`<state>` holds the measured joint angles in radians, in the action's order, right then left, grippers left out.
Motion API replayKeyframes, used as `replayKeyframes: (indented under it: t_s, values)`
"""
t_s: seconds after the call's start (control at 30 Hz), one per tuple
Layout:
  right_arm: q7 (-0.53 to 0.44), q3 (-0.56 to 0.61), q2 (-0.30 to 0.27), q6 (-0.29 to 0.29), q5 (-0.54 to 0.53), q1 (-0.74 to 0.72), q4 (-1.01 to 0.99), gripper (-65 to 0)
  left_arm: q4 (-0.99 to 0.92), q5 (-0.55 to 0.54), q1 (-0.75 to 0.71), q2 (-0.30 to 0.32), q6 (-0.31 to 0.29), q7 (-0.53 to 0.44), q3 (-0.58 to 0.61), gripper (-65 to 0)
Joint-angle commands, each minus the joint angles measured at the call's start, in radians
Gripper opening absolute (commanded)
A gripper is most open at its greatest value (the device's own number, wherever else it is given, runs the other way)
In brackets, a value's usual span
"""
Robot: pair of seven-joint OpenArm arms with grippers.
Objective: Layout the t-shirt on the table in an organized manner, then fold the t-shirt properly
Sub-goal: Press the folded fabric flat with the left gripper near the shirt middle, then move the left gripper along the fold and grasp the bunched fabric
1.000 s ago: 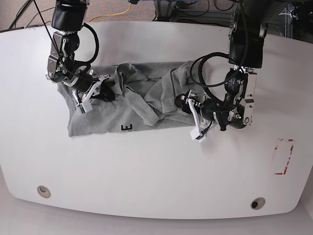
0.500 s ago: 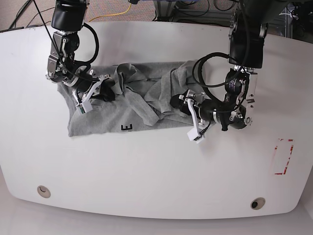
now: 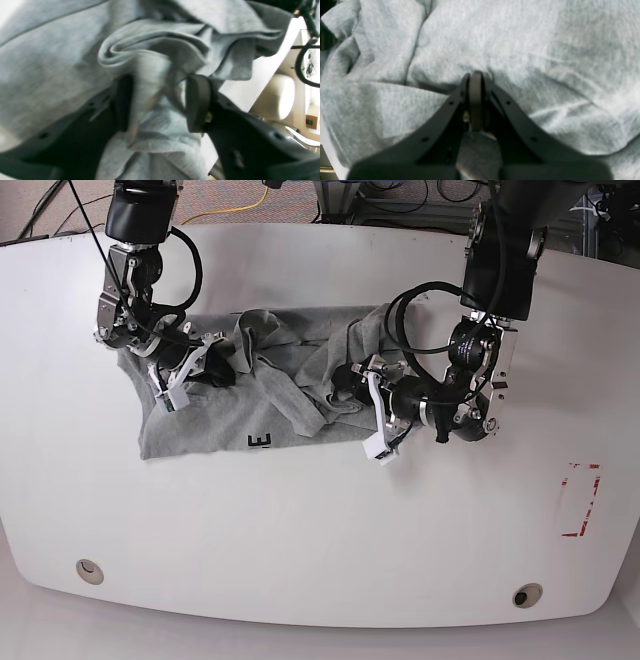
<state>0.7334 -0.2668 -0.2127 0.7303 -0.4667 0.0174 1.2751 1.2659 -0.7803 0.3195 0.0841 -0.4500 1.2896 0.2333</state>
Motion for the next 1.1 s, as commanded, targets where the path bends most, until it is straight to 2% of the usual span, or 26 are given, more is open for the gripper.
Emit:
replayKeyframes:
  t_s: [0.0, 0.17, 0.5, 0.83, 1.07]
  values:
    - [0.151, 0.011, -0.001, -0.032, 0.145, 0.019, -0.024, -63.1, 0.016, -0.021, 0.030, 0.003, -0.003, -0.012, 0.004, -45.0]
    - [0.151, 0.011, -0.003, -0.032, 0.145, 0.019, -0.024, -63.1, 0.018, -0.021, 0.030, 0.003, -0.003, -0.015, 0.005, -53.3]
    - [0.151, 0.011, -0.003, -0.032, 0.145, 0.019, -0.024, -63.1, 0.021, -0.029, 0.031, -0.004, -0.007, -0.046, 0.007, -54.2]
    - [0.151, 0.011, -0.008, -0.032, 0.145, 0.019, -0.024, -63.1, 0.084, -0.124, 0.033, -0.066, -0.007, -0.044, 0.105, -54.2]
    - [0.151, 0.011, -0.009, -0.032, 0.145, 0.019, -0.024, -63.1, 0.084, -0.138, 0.034, -0.116, -0.007, -0.046, 0.166, -54.2]
